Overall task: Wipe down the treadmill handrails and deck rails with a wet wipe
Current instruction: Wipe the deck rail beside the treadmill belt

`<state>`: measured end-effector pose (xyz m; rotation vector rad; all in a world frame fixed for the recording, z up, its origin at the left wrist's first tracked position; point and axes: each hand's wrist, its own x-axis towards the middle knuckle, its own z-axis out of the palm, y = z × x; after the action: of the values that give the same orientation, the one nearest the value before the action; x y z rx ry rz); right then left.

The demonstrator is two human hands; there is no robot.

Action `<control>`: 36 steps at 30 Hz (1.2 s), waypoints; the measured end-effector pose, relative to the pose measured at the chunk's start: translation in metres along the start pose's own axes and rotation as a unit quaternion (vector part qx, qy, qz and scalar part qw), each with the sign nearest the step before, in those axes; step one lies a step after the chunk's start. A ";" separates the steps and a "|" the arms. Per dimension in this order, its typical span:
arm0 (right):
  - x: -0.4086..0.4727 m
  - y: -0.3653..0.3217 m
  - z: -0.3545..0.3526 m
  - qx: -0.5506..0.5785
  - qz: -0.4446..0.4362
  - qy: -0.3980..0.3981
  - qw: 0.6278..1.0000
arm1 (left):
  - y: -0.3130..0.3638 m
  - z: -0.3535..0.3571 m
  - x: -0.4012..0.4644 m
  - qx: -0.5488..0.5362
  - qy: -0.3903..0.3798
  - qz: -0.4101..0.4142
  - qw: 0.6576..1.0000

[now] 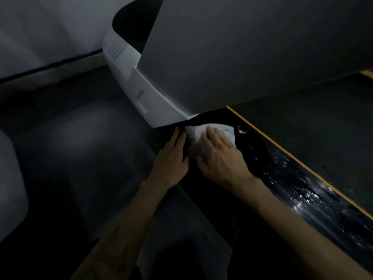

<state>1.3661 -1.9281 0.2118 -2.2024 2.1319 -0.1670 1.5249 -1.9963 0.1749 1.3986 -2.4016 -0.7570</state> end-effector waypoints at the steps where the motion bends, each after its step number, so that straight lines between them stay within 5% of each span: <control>1: 0.010 0.001 -0.001 0.003 -0.011 -0.009 1.000 | 0.000 0.000 -0.002 0.005 -0.008 0.001 1.000; 36: 0.041 0.004 -0.009 0.036 0.070 -0.007 0.997 | 0.000 -0.008 -0.002 0.014 -0.029 0.031 0.999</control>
<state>1.3623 -1.9691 0.2217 -2.0012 2.2255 -0.2155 1.5301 -1.9974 0.1817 1.3234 -2.4970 -0.7614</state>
